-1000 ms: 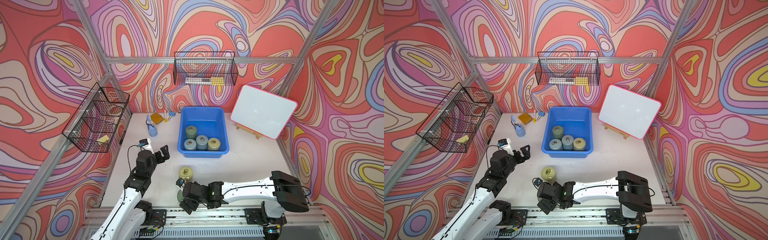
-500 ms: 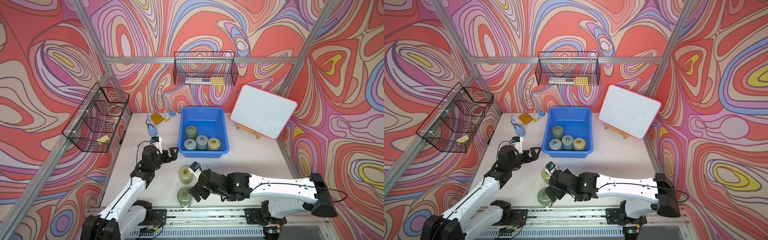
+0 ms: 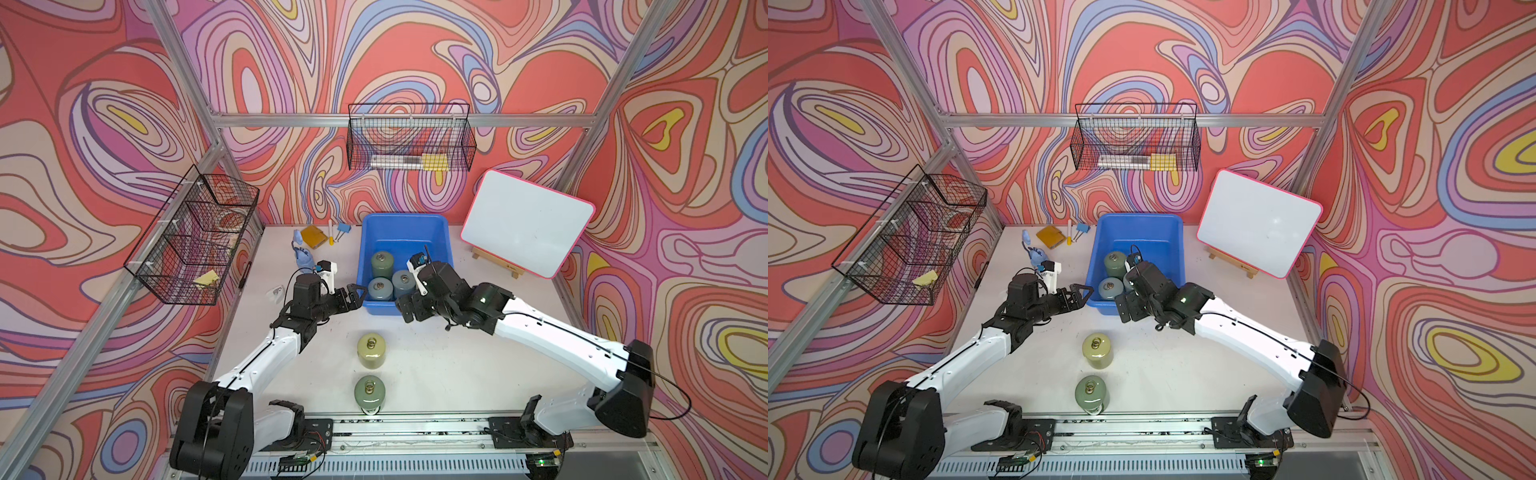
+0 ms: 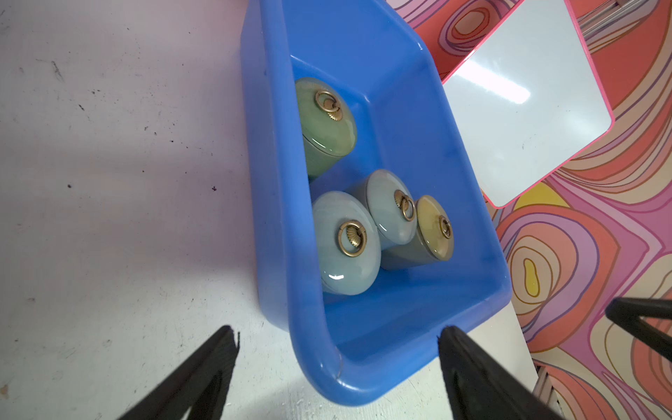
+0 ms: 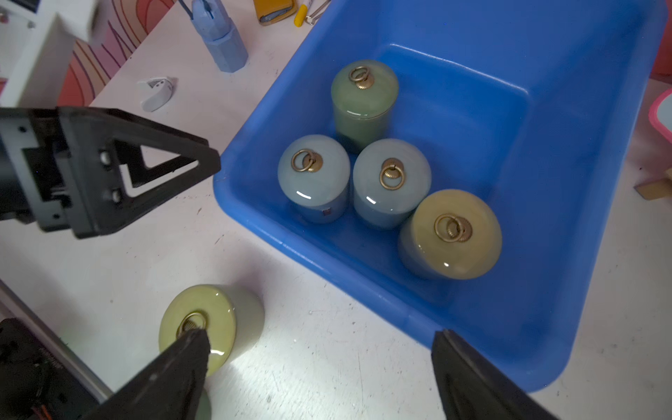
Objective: Take the tea canister out of the basket
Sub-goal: Place the tea canister at the center of the board, then pick up the tea canister from the basket.
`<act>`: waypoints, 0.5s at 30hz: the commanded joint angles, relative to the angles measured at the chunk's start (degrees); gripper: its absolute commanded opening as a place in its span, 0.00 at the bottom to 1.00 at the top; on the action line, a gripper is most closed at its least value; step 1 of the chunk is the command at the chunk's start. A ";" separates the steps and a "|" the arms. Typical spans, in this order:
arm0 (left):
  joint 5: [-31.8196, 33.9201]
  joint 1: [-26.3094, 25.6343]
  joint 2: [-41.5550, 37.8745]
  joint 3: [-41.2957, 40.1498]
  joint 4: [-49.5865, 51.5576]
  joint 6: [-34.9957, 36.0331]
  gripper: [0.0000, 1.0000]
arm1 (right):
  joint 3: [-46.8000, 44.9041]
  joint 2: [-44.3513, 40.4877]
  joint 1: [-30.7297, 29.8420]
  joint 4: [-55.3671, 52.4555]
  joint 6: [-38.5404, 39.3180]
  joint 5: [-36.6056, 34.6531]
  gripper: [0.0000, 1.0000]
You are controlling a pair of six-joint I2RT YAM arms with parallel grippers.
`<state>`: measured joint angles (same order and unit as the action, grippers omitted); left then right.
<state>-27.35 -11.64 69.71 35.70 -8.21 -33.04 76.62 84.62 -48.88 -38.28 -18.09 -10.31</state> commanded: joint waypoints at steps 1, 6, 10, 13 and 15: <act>-0.64 0.21 1.01 1.74 1.00 0.07 0.85 | 3.01 4.64 3.34 2.58 3.70 3.45 0.98; 0.27 0.21 2.51 1.83 1.56 0.62 0.82 | 9.86 13.78 6.90 4.58 5.52 4.16 0.97; 0.91 0.21 3.40 1.94 1.92 1.13 0.78 | 16.75 22.08 7.78 3.54 6.72 2.05 0.97; 1.57 0.21 3.42 1.83 2.48 1.76 0.75 | 21.48 27.19 8.44 3.40 7.56 1.78 0.97; 2.04 0.22 3.17 1.74 2.80 2.05 0.72 | 24.21 30.30 9.04 3.32 8.12 1.96 0.98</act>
<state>-26.39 -11.64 72.95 36.01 -6.61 -32.58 97.76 112.38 -40.75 -35.18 -11.66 -7.92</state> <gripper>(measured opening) 0.734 0.976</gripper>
